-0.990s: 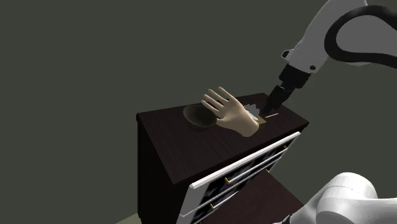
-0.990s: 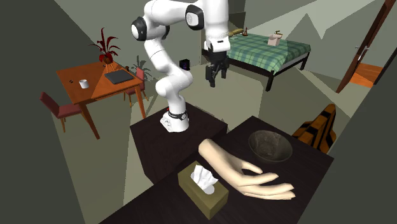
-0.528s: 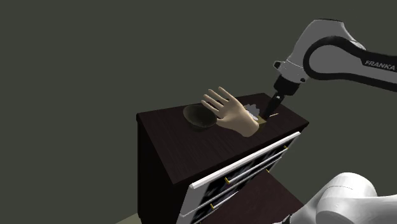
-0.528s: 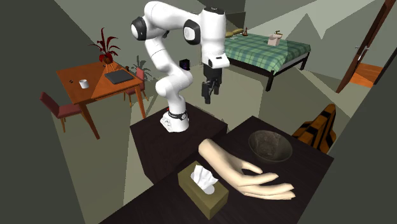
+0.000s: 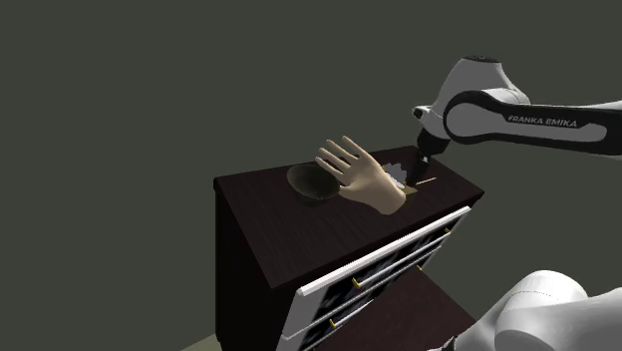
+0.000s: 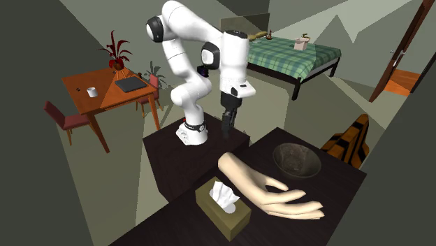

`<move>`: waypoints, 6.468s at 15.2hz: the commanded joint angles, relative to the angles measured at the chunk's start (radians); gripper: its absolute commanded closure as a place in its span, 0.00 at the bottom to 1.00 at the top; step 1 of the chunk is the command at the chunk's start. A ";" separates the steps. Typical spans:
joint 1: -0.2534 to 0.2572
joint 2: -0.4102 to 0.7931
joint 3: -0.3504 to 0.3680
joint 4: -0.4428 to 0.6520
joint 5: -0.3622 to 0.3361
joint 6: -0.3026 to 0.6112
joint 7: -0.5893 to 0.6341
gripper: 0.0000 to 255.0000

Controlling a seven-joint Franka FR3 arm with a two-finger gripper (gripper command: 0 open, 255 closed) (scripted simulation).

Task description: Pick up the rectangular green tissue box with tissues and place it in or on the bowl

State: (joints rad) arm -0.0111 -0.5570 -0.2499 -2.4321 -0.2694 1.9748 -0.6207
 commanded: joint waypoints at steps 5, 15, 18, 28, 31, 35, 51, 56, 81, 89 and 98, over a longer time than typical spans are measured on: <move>0.003 0.175 -0.077 0.044 -0.098 0.196 -0.174 0.00; 0.008 0.513 -0.173 0.224 -0.143 0.485 -0.455 0.00; 0.002 0.548 -0.180 0.222 -0.133 0.524 -0.461 0.00; -0.008 0.605 -0.188 0.223 -0.115 0.582 -0.473 0.00; -0.008 0.605 -0.188 0.222 -0.115 0.582 -0.473 1.00; -0.008 0.604 -0.188 0.222 -0.115 0.581 -0.474 1.00; 0.001 0.527 -0.179 0.293 -0.104 0.438 -0.508 1.00; 0.006 0.501 -0.175 0.334 -0.098 0.373 -0.524 1.00; 0.100 0.452 -0.047 0.548 -0.105 0.057 -0.395 1.00; 0.182 0.517 0.055 0.666 -0.110 -0.057 -0.239 1.00; 0.278 0.668 0.147 0.904 -0.109 -0.208 -0.094 1.00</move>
State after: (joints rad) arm 0.2568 0.0880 -0.1113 -1.5708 -0.3791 1.7930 -0.7261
